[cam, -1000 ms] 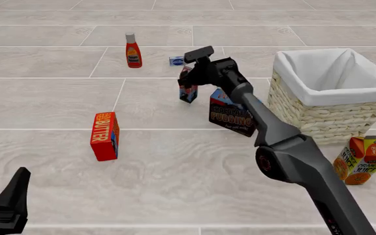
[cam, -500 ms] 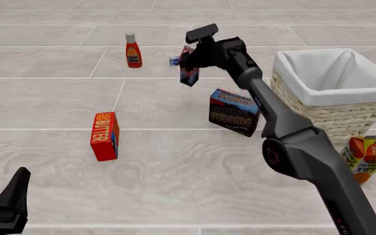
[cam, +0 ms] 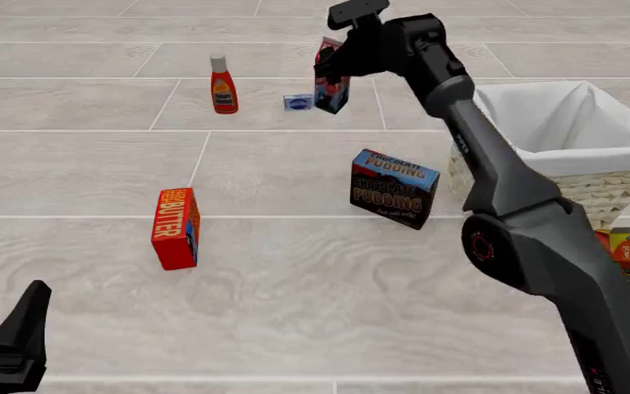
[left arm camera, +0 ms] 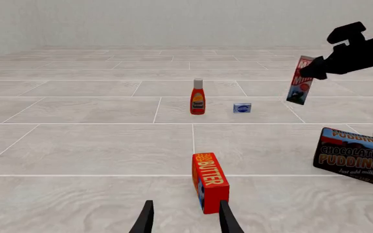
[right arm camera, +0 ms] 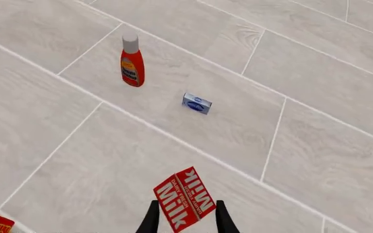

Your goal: Pick the milk and place it in the basket.

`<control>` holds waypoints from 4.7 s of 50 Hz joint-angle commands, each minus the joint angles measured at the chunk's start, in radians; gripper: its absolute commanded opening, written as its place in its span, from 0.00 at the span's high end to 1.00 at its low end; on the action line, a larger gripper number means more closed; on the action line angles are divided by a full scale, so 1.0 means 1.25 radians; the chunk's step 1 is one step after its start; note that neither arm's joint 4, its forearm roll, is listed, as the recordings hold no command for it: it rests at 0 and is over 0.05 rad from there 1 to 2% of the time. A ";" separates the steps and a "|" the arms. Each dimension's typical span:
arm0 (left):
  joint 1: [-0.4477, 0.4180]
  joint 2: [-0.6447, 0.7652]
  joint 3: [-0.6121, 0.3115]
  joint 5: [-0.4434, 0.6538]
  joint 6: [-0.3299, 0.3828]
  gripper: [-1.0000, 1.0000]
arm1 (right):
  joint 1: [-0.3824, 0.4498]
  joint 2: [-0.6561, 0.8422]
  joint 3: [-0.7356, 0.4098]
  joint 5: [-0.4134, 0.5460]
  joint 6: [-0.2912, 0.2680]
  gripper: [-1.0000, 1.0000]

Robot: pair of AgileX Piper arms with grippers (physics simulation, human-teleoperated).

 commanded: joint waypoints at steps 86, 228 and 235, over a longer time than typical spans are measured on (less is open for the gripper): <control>0.000 0.000 0.000 0.000 0.000 0.00 | -0.311 -0.638 0.825 -0.208 -0.036 1.00; 0.000 0.000 0.000 0.000 0.000 0.00 | -0.454 -0.494 0.978 -0.351 -0.130 1.00; 0.000 0.000 0.000 0.000 0.000 0.00 | -0.450 -0.492 0.978 -0.349 -0.124 1.00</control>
